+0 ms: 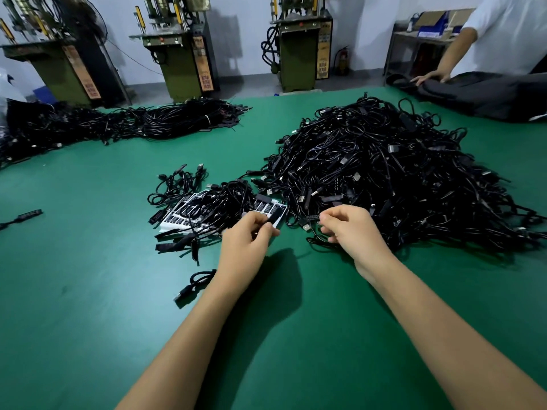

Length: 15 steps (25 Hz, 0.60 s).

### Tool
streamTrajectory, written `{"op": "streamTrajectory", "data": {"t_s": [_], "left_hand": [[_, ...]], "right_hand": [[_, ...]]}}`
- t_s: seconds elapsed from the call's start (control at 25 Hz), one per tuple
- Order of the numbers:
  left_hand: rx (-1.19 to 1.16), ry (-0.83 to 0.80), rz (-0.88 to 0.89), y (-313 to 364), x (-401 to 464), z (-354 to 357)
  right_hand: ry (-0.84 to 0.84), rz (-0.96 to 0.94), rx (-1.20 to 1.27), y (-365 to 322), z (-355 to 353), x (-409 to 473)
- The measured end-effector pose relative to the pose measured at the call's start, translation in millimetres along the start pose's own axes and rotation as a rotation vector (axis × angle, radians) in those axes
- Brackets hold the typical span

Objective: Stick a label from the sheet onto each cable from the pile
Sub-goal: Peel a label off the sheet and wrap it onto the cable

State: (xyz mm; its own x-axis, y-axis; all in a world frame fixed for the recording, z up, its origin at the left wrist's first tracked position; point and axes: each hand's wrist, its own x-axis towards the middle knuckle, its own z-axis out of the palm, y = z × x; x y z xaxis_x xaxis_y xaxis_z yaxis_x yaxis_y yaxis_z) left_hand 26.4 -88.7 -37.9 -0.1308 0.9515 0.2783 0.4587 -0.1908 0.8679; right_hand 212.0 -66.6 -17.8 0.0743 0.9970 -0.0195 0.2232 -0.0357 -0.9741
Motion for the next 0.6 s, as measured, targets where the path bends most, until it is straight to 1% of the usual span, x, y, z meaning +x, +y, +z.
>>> {"op": "streamTrajectory", "data": {"t_s": [0.08,0.12,0.2,0.24,0.4,0.6], "left_hand": [[-0.157,-0.120,-0.116,6.7,-4.2,11.5],[-0.194,-0.194,-0.159,7.8,-4.6,14.9],[-0.214,-0.334,-0.189,6.3,-4.3,16.8],[-0.218,-0.378,-0.192,5.3,-3.3,16.3],[-0.219,-0.431,-0.185,2.4,0.4,15.1],[-0.168,-0.406,-0.179,1.2,0.8,16.2]], "right_hand": [[0.036,-0.030,0.100,8.3,-2.2,-3.0],[0.048,-0.044,0.123,11.7,-2.1,-3.3],[0.052,-0.083,0.116,17.1,0.0,-4.6],[0.052,-0.105,0.102,19.2,2.0,-5.1],[0.061,-0.193,-0.040,24.0,9.7,-5.3],[0.047,-0.216,-0.111,27.2,12.3,-2.5]]}}
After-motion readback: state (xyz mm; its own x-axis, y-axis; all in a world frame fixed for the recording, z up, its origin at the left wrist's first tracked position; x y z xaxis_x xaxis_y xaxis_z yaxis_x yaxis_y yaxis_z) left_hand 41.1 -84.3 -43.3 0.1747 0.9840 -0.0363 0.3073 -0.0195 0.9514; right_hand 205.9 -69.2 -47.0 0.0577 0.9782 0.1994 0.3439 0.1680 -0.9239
